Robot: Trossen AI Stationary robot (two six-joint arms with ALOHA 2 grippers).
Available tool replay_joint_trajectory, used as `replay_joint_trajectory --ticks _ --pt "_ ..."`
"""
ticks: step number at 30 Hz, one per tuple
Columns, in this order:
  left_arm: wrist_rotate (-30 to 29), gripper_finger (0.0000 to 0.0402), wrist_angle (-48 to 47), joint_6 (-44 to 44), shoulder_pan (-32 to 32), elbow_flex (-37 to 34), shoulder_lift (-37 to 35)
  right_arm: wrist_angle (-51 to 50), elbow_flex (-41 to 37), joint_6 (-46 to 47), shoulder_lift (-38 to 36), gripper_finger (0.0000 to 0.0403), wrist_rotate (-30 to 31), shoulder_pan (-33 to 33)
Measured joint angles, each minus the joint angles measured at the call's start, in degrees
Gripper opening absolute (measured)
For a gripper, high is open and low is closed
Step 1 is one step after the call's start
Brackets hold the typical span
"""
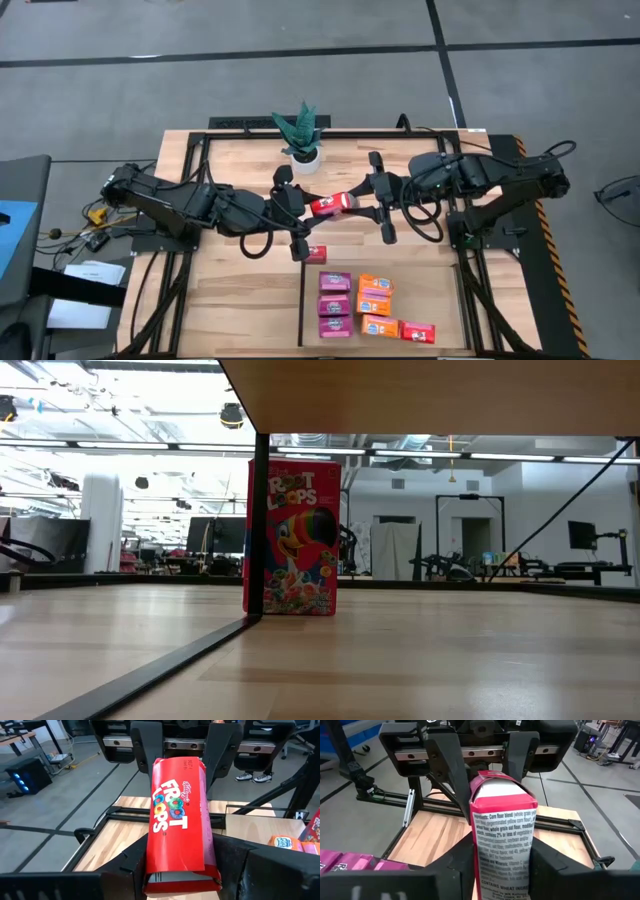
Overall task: Stack cereal on shelf
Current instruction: Put the red cereal box on the middle right shelf
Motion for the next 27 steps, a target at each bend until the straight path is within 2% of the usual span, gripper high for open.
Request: replay_joint_trajectory --ticks 3,6,13,19,27 --pt "1.3 0.0146 -0.4 0.8 0.0 0.0 0.0 0.0 0.0 0.0 0.0 0.015 -0.1 0.0" --pt "3.8 0.0163 -1.3 1.0 0.3 0.0 0.0 -0.2 0.0 0.0 0.0 0.0156 -0.6 0.1" --pt "11.4 0.0263 -1.9 -1.5 2.1 0.0 0.0 0.0 0.0 0.0 0.0 0.0159 -1.4 0.1" --pt "9.3 0.0309 -4.6 -3.0 2.9 0.0 -0.1 0.6 0.0 0.8 -0.7 0.0148 -1.2 0.0" --pt "7.0 0.0313 -8.2 -6.6 2.9 0.0 -1.7 -2.6 0.0 4.8 -7.0 0.0165 -1.2 1.3"
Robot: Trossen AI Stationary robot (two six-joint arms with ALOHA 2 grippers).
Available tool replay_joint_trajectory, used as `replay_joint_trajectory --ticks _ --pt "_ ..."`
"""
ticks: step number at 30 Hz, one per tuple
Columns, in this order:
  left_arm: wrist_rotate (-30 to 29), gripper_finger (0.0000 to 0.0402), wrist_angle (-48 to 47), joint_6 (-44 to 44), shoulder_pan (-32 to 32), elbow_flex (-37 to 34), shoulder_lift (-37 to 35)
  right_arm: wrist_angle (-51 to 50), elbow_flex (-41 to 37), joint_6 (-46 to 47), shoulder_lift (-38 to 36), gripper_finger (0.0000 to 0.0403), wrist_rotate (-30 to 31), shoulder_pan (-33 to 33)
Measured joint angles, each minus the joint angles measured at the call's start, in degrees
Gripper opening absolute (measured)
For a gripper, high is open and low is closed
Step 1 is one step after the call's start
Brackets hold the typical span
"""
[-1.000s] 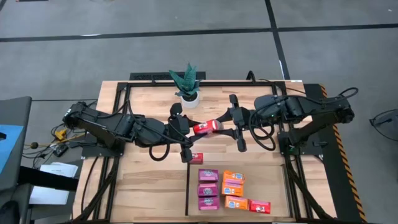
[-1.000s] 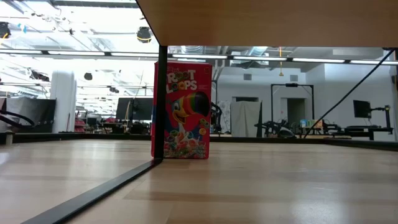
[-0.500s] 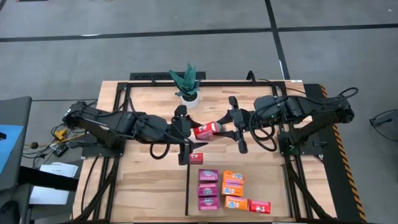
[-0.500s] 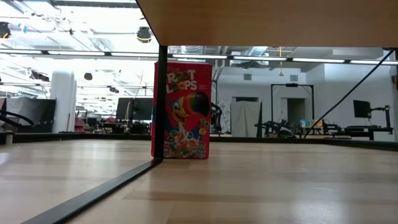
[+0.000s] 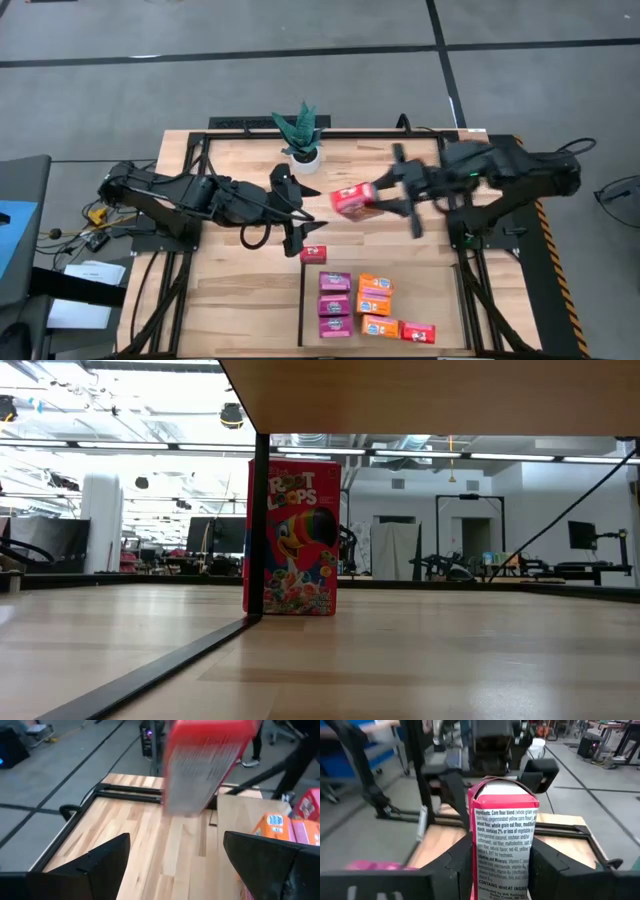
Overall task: Stack cereal on shelf
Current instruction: Put the red cereal box on the middle right shelf
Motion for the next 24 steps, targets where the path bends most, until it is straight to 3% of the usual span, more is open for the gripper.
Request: replay_joint_trajectory --ticks 4,7,15,21,24 --pt "-1.4 0.0313 -0.3 -2.2 0.0 0.0 -1.3 -7.9 -0.4 6.3 -6.7 0.017 1.5 5.0" --pt "-2.1 0.0313 0.1 -2.0 0.0 0.0 -1.5 -10.8 -3.4 12.5 -11.3 0.0165 9.3 12.3" --pt "-4.0 0.0313 0.7 -2.1 0.0 0.0 -1.5 -8.2 -19.4 32.8 -20.7 0.015 43.5 43.8" --pt "-6.2 0.0313 0.7 -4.4 0.0 0.0 -1.5 -3.9 -29.2 46.5 -18.0 0.016 71.3 63.4" --pt "-7.2 0.0313 0.7 -5.6 0.0 0.0 -1.5 -4.1 -31.9 53.9 -14.5 0.0159 80.9 69.9"
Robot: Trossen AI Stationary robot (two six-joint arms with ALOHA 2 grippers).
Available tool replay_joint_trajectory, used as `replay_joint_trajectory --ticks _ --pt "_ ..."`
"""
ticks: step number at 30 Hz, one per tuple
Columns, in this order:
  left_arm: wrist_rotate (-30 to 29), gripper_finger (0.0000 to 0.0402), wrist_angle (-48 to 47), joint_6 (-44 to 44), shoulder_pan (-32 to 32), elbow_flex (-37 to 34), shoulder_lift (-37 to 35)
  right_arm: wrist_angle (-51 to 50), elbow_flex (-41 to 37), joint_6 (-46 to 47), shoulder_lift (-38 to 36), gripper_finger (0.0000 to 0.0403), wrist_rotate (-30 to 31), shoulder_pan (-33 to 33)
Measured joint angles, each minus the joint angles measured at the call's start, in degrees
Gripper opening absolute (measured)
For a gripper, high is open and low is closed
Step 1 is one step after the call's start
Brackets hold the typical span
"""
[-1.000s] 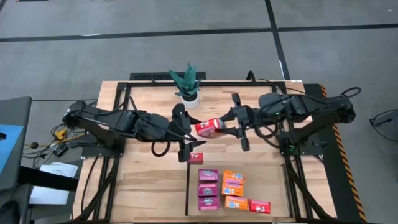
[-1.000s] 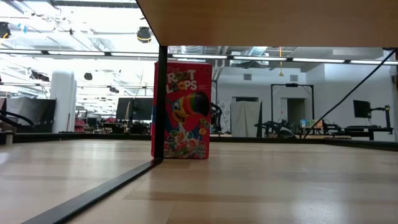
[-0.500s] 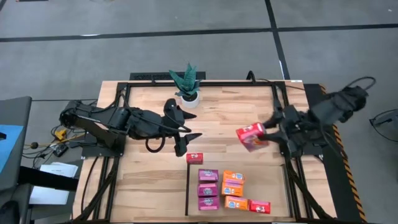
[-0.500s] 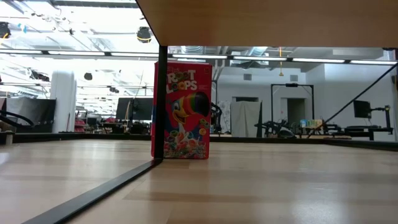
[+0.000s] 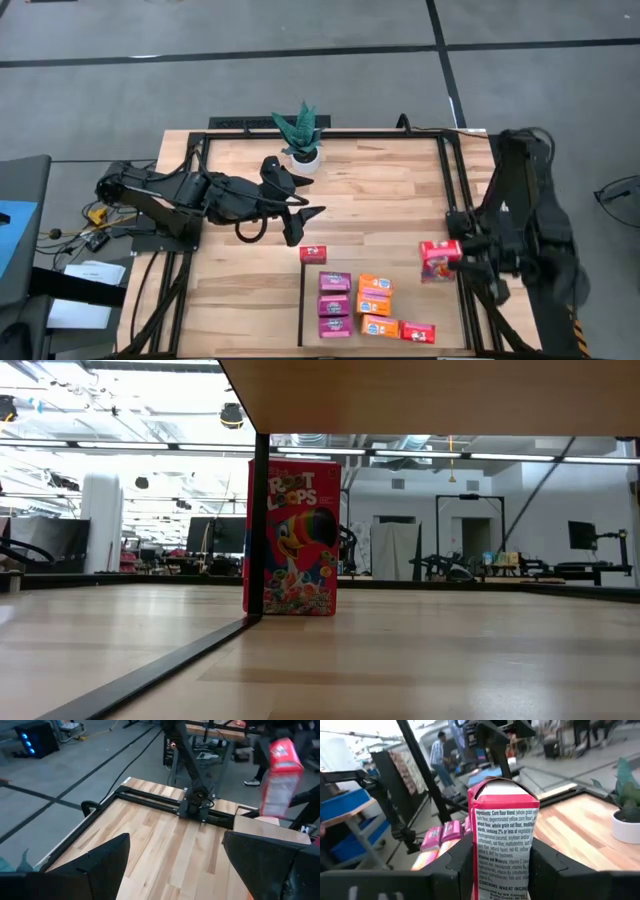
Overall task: Stack cereal on shelf
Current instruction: Put the red cereal box on the middle right shelf
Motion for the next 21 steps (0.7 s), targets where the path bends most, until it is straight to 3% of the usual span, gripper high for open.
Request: replay_joint_trajectory --ticks 3,8,21 --pt "-1.4 0.0313 0.0 -1.1 0.0 0.0 0.0 0.1 -0.8 3.9 4.5 0.0152 2.7 2.5" --pt "-3.8 0.0313 0.0 -2.2 0.0 0.0 0.0 -0.1 -0.9 7.7 12.0 0.014 3.1 0.5" --pt "-5.9 0.0313 0.0 -4.2 0.0 -0.5 0.2 0.0 -1.2 13.9 20.6 0.0136 3.2 -1.8"
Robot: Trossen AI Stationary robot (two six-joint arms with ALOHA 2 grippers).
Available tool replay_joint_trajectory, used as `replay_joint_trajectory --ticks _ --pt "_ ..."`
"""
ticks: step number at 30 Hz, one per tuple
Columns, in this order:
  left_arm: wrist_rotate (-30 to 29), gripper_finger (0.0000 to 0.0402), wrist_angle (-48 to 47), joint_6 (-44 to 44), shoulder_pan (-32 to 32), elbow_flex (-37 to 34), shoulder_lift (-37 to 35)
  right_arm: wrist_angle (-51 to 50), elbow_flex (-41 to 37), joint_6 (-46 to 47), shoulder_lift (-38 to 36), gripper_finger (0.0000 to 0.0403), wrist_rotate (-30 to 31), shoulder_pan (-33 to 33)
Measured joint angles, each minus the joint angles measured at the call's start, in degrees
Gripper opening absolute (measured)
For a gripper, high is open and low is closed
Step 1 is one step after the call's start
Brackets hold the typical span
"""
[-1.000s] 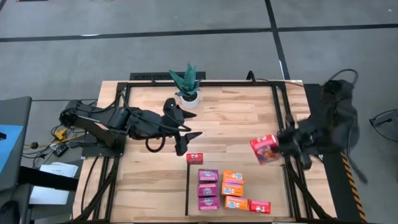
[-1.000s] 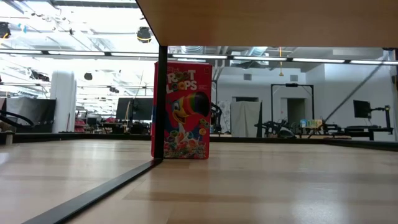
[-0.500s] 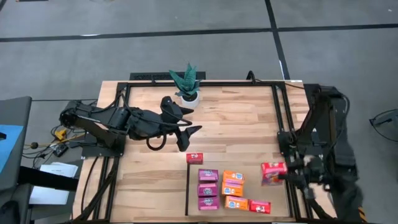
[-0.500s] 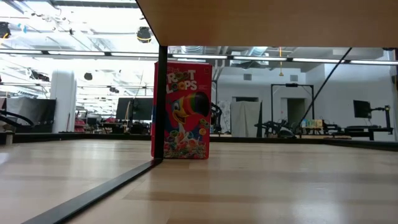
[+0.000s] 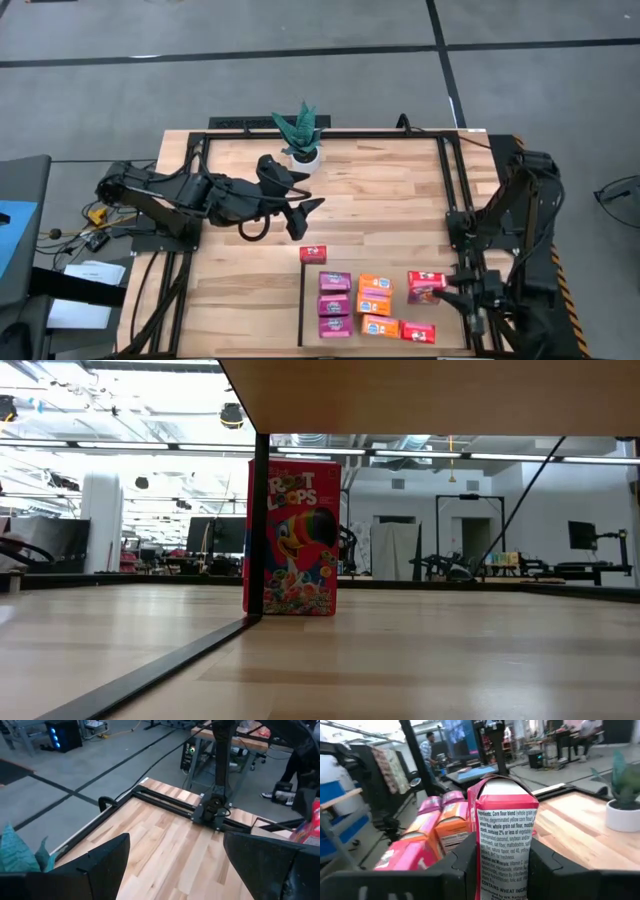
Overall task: Stack cereal on shelf
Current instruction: Put the red cereal box on the middle right shelf
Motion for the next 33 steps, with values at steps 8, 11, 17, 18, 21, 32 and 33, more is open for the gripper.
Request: replay_joint_trajectory --ticks 8,11,17,18,21,32,33 --pt "0.2 0.0313 -0.2 0.9 0.0 0.0 0.0 -1.8 -0.2 -0.5 3.8 0.0148 0.0 -7.6" --pt "0.3 0.0313 -0.6 0.9 -0.1 0.0 0.0 -1.6 0.0 -0.5 3.9 0.0151 0.1 -9.3" --pt "1.9 0.0313 -0.6 0.8 -0.2 0.0 0.0 -1.6 -0.1 -0.5 4.0 0.0146 0.0 -7.5" --pt "1.9 0.0313 -0.6 0.8 -0.2 0.0 0.0 -1.6 -0.1 -0.5 4.0 0.0144 0.0 -7.0" --pt "1.9 0.0313 -0.5 0.8 -0.2 0.0 0.0 -1.6 -0.1 -0.5 4.2 0.0138 0.0 -5.6" --pt "1.4 0.0313 -0.4 0.5 -0.2 0.0 0.0 -1.8 -0.1 5.9 9.3 0.0148 0.0 -5.5" --pt "1.3 0.0313 -0.4 0.3 -0.2 0.0 0.0 -1.9 -0.1 6.4 9.5 0.0147 0.0 -5.6"
